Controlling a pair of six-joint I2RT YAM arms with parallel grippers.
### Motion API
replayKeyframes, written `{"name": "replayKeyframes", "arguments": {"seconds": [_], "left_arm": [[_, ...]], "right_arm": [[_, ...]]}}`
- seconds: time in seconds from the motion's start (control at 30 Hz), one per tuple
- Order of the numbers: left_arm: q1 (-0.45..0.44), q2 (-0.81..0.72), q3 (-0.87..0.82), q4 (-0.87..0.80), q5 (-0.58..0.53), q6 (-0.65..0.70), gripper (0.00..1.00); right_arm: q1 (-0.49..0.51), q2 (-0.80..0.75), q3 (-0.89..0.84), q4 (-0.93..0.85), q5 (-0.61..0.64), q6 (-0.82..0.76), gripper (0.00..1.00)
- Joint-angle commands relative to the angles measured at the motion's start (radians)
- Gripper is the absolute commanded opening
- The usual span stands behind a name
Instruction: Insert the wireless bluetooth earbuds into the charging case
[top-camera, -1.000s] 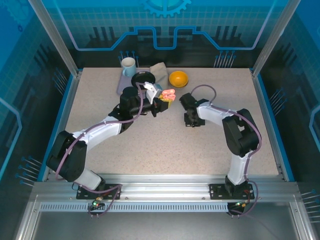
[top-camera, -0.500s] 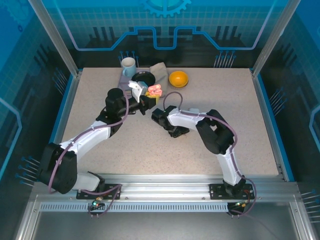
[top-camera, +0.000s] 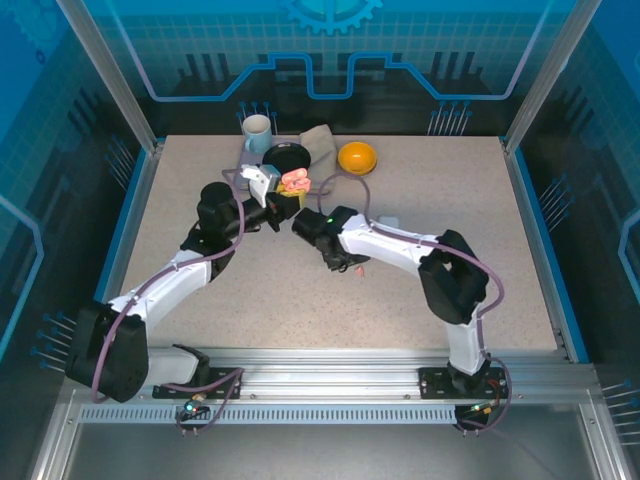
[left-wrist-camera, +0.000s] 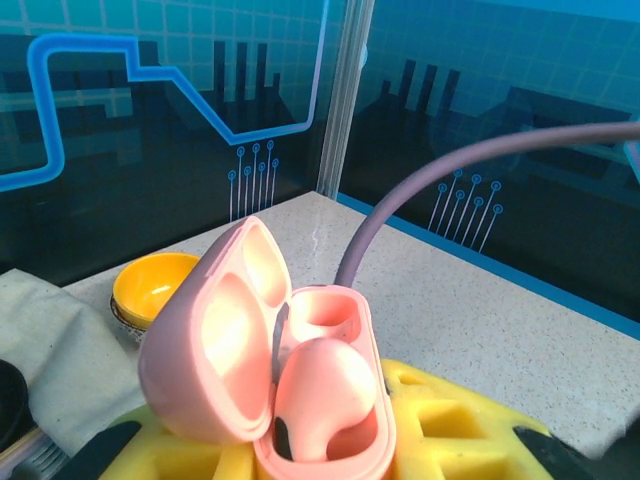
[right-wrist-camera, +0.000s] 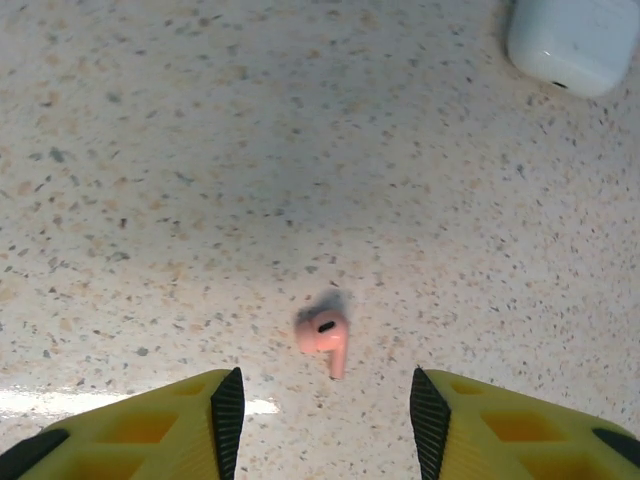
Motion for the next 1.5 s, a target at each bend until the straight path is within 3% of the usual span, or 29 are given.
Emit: {"name": "replayKeyframes", "arguments": {"seconds": [0.0,0.17,0.27,0.77,1.2,1.47], "left_arm": [[0.009,-0.032,-0.017,0.024,0.003,-0.008,0.00],[0.011,-0.032,-0.015,0.004,0.020,-0.006,0.00],[0.012,-0.035,-0.017,0.005,0.019,-0.009,0.00],[0.011,-0.031,0.000,-0.021,0.018,-0.006,0.00],[0.011,-0.015,0.016,-0.029,0.017,0.000,0.00],[0.012,-0.008,0.022,-0.031,0.021,0.000,0.00]], "right_arm": [[-0.062,-0.049,-0.067,0.058,-0.078,0.010,0.50],[-0.101,-0.075,-0.139,0.179,-0.202,-0.147,0.64],[-0.126,-0.076,-0.176,0.217,-0.241,-0.217,0.65],[-0.186,-0.013,-0.224,0.290,-0.373,-0.365,0.56],[-0.193,0.033,-0.221,0.262,-0.349,-0.420,0.44],[-0.201,0.014,-0.236,0.254,-0.355,-0.430,0.44]]}}
